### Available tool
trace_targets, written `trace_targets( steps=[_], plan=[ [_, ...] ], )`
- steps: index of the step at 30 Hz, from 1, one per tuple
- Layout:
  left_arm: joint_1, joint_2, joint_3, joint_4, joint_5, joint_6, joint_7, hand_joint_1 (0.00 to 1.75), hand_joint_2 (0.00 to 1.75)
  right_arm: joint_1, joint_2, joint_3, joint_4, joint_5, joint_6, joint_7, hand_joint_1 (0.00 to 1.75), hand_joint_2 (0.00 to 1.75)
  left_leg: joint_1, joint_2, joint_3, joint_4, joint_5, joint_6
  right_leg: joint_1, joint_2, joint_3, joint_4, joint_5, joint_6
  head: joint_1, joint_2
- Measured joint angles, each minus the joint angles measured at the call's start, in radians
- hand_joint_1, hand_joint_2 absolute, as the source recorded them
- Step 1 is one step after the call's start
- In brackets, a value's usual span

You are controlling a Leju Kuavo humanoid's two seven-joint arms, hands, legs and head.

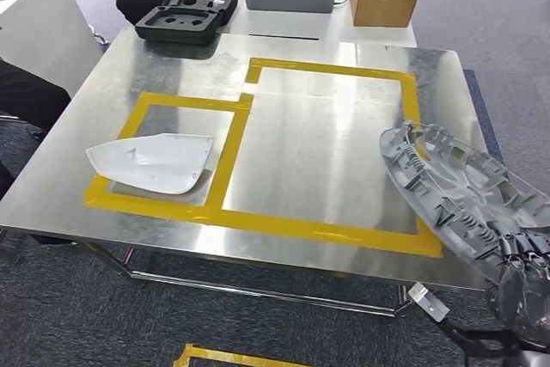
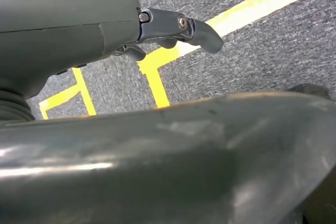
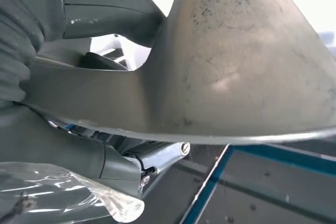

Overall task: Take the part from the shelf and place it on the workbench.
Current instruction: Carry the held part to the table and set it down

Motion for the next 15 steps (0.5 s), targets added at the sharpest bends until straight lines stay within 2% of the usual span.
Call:
trace_targets(
  steps=[9, 15],
  plan=[
    [-0.001, 0.007, 0.0, 0.0, 0.0, 0.002, 0.0, 0.0, 0.0, -0.082, -0.149, 0.019, 0.173, 0.0, 0.0, 0.167, 1.75, 1.75, -0.001, 0.0, 0.0, 0.0, 0.0, 0.0, -0.001, 0.0, 0.0, 0.0, 0.001, 0.001, 0.0, 0.0],
    [-0.001, 0.008, 0.0, 0.0, 0.0, 0.002, 0.0, 0.0, 0.0, -0.111, -0.206, 0.047, 0.23, 0.0, 0.0, 0.185, 1.75, 1.75, -0.001, 0.0, 0.0, 0.001, 0.0, 0.0, 0.0, -0.001, 0.0, 0.0, 0.001, 0.001, 0.0, 0.0]
  ],
)
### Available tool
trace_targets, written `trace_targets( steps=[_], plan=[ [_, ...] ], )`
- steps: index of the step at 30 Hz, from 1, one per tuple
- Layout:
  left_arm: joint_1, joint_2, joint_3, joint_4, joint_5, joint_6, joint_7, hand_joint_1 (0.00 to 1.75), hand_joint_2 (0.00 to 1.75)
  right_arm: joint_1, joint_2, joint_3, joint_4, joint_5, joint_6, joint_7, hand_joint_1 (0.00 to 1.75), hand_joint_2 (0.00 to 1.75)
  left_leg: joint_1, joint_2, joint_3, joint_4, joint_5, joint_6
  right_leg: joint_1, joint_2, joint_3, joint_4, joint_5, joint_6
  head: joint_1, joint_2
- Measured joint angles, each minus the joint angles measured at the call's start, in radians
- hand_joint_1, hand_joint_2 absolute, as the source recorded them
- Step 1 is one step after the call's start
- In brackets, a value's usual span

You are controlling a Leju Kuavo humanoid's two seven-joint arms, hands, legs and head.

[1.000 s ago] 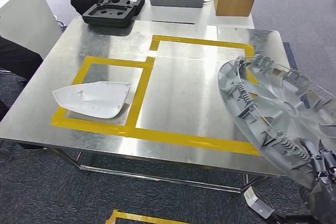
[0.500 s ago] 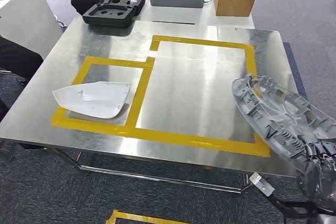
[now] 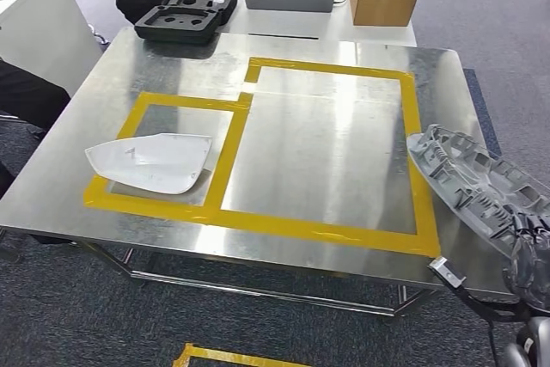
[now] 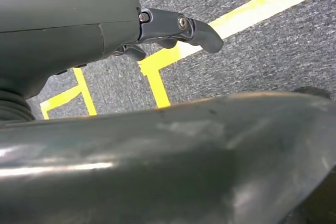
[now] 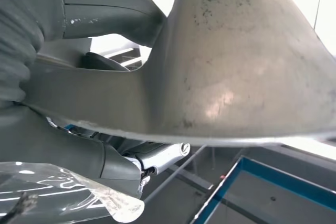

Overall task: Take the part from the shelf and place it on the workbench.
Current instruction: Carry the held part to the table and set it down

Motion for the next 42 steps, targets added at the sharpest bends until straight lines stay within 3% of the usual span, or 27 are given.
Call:
trace_targets(
  steps=[3, 7, 12, 15, 18, 23, 28, 33, 42],
  plan=[
    [0.0, 0.0, 0.0, 0.0, 0.0, 0.0, 0.0, 0.0, 0.0, -0.012, -0.023, 0.019, 0.018, 0.0, 0.0, 0.026, 1.75, 1.75, 0.0, 0.0, 0.0, 0.0, 0.0, 0.0, 0.0, 0.0, 0.0, 0.0, 0.0, 0.0, 0.0, 0.0],
    [-0.001, 0.003, 0.0, 0.0, -0.008, 0.001, 0.004, 0.0, 0.0, -0.074, -0.093, 0.103, 0.058, 0.0, 0.0, 0.153, 1.75, 1.75, 0.0, 0.0, -0.003, 0.0, 0.0, 0.0, 0.0, 0.001, -0.001, 0.001, 0.0, 0.0, 0.0, 0.0],
    [-0.01, 0.008, -0.003, 0.0, -0.021, 0.002, 0.015, 0.0, 0.0, -0.235, -0.194, 0.343, 0.14, 0.0, 0.0, 0.364, 1.75, 1.75, 0.0, 0.001, -0.002, 0.0, 0.003, 0.001, 0.0, 0.002, -0.002, 0.001, 0.002, 0.001, 0.0, 0.0],
    [-0.016, 0.01, -0.01, 0.0, -0.027, 0.002, 0.021, 0.0, 0.0, -0.321, -0.232, 0.495, 0.188, 0.0, 0.0, 0.412, 1.75, 1.75, 0.0, 0.0, -0.002, 0.0, 0.004, 0.002, 0.0, 0.0, -0.002, 0.001, 0.003, 0.001, 0.0, 0.0],
    [-0.019, 0.012, -0.019, 0.0, -0.031, 0.002, 0.025, 0.0, 0.0, -0.366, -0.25, 0.593, 0.215, -0.001, 0.0, 0.397, 1.75, 1.75, 0.0, -0.001, -0.003, 0.0, 0.004, 0.002, 0.0, -0.002, -0.002, 0.001, 0.003, 0.001, 0.0, 0.0],
    [-0.025, 0.014, -0.03, 0.0, -0.043, 0.001, 0.037, 0.0, 0.0, -0.417, -0.257, 0.677, 0.235, -0.001, 0.0, 0.313, 1.75, 1.75, 0.0, -0.002, -0.004, 0.0, 0.004, 0.002, 0.0, -0.001, -0.004, 0.001, 0.003, 0.001, 0.0, 0.0],
    [-0.034, 0.015, -0.046, 0.0, -0.054, -0.005, 0.044, 0.0, 0.0, -0.44, -0.252, 0.714, 0.257, 0.0, 0.0, 0.161, 1.75, 1.75, 0.0, -0.002, -0.005, 0.0, 0.004, 0.002, 0.0, -0.002, -0.004, 0.001, 0.003, 0.001, 0.0, 0.0],
    [-0.042, 0.016, -0.056, 0.0, -0.059, -0.008, 0.049, 0.0, 0.0, -0.448, -0.24, 0.724, 0.279, 0.0, 0.0, 0.078, 1.75, 1.75, 0.0, -0.002, -0.005, 0.0, 0.004, 0.002, 0.0, -0.002, -0.004, 0.001, 0.003, 0.001, 0.0, 0.0],
    [-0.048, 0.019, -0.072, 0.0, -0.064, -0.005, 0.054, 0.0, 0.0, -0.488, -0.237, 0.756, 0.304, 0.0, 0.0, 0.082, 1.75, 1.75, 0.0, -0.002, -0.005, 0.001, 0.004, 0.002, 0.0, -0.002, -0.004, 0.001, 0.003, 0.001, 0.0, 0.0]
  ],
)
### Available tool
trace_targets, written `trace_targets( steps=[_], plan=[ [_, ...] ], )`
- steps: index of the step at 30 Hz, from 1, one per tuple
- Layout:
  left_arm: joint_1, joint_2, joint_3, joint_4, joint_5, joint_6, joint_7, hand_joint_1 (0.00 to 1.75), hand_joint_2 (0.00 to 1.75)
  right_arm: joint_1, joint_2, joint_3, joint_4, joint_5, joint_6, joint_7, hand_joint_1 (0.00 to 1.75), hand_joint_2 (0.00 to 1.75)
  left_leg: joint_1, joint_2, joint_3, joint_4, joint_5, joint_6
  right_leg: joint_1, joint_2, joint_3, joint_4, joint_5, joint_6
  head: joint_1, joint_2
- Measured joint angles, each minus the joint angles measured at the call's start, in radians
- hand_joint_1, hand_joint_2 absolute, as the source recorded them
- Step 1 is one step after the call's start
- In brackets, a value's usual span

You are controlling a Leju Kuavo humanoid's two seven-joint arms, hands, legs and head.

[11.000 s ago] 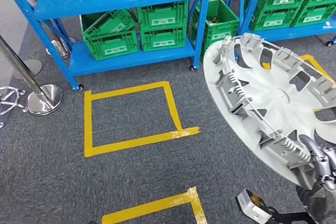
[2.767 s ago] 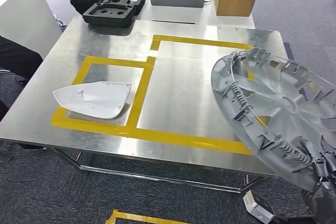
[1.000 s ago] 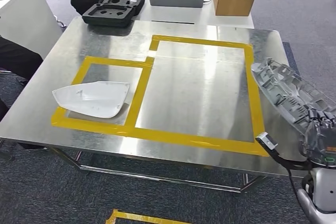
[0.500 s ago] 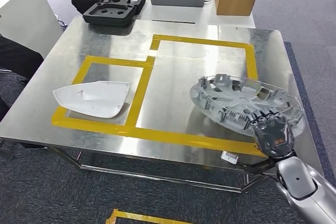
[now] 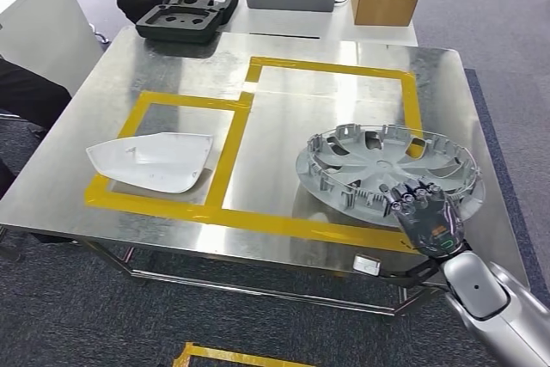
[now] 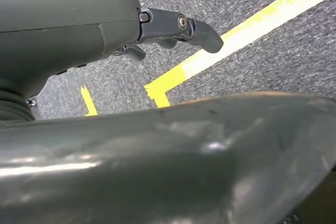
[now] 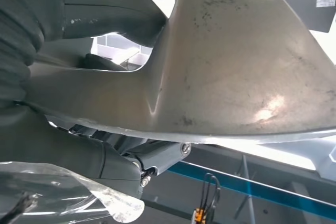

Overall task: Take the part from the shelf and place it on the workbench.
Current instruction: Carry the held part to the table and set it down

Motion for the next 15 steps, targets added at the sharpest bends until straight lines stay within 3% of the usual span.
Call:
trace_targets(
  steps=[15],
  plan=[
    [-0.001, 0.0, -0.004, 0.0, 0.001, 0.003, 0.002, 0.0, 0.0, -0.034, 0.001, 0.004, 0.101, 0.0, 0.0, -0.007, 1.75, 1.75, 0.0, 0.0, 0.0, 0.0, 0.0, 0.0, 0.0, 0.0, 0.0, 0.0, 0.0, 0.0, 0.0, 0.0]
  ],
)
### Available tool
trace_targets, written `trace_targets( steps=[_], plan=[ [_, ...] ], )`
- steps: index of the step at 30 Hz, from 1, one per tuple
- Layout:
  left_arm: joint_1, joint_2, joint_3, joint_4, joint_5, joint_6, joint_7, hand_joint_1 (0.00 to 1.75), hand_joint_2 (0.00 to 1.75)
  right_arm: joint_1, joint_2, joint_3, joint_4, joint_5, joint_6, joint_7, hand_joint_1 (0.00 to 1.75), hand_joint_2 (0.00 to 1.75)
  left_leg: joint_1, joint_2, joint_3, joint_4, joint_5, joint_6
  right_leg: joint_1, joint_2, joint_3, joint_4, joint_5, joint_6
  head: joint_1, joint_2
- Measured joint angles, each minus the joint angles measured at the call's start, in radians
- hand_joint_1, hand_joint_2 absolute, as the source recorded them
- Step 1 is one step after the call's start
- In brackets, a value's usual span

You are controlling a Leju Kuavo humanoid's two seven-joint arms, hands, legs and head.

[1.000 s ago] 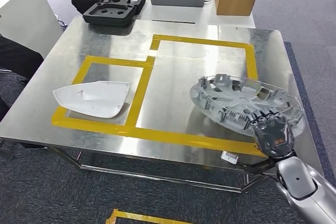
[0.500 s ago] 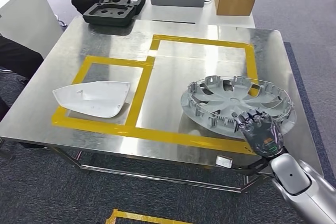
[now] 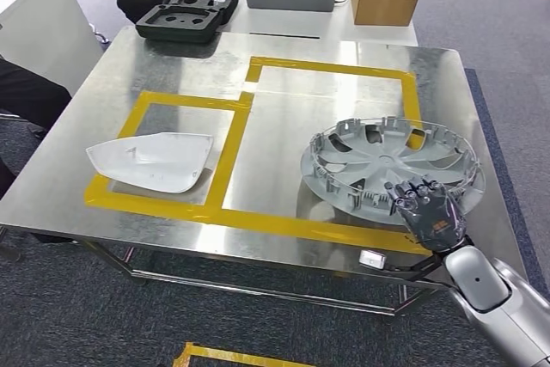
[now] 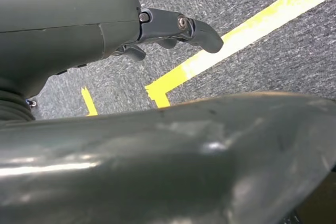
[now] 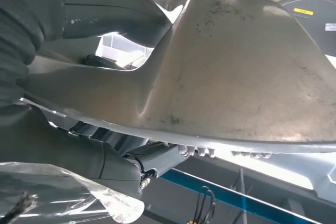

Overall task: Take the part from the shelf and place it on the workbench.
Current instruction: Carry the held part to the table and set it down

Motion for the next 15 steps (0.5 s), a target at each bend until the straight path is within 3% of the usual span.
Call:
trace_targets(
  steps=[2, 6, 7, 11, 15],
  plan=[
    [0.0, 0.0, 0.0, 0.0, 0.001, 0.002, 0.0, 0.0, 0.0, 0.0, 0.001, -0.006, 0.003, 0.0, 0.0, -0.002, 1.75, 1.75, 0.0, 0.0, 0.0, 0.0, 0.0, 0.0, 0.0, 0.0, 0.0, 0.0, 0.0, 0.0, 0.0, 0.0],
    [0.0, 0.0, -0.001, 0.0, 0.001, 0.005, 0.0, 0.0, 1.75, 0.002, 0.005, -0.02, 0.008, 0.0, 0.0, -0.005, 0.0, 1.75, 0.0, 0.0, 0.0, 0.0, 0.0, 0.0, 0.0, 0.0, 0.0, 0.0, 0.0, 0.0, 0.0, 0.0],
    [0.0, 0.0, -0.001, 0.0, 0.001, 0.006, 0.0, 0.0, 1.75, 0.002, 0.006, -0.023, 0.009, 0.0, 0.0, -0.005, 0.0, 1.75, 0.0, 0.0, 0.0, 0.0, 0.0, 0.0, 0.0, 0.0, 0.0, 0.0, 0.0, 0.0, 0.0, 0.0],
    [0.0, -0.001, -0.002, 0.0, 0.001, 0.008, 0.0, 0.0, 0.0, 0.002, 0.009, -0.031, 0.013, 0.0, 0.0, -0.003, 0.0, 1.75, 0.0, 0.0, 0.0, 0.0, 0.0, 0.0, 0.0, 0.0, 0.0, 0.0, 0.0, 0.0, 0.0, 0.0],
    [0.0, -0.001, -0.002, 0.0, 0.002, 0.009, 0.0, 0.0, 0.0, 0.002, 0.016, -0.038, 0.018, -0.001, 0.0, 0.002, 0.0, 1.75, 0.0, 0.0, 0.0, 0.0, 0.0, 0.0, 0.0, 0.0, 0.0, 0.0, 0.0, 0.0, 0.0, 0.0]
  ],
)
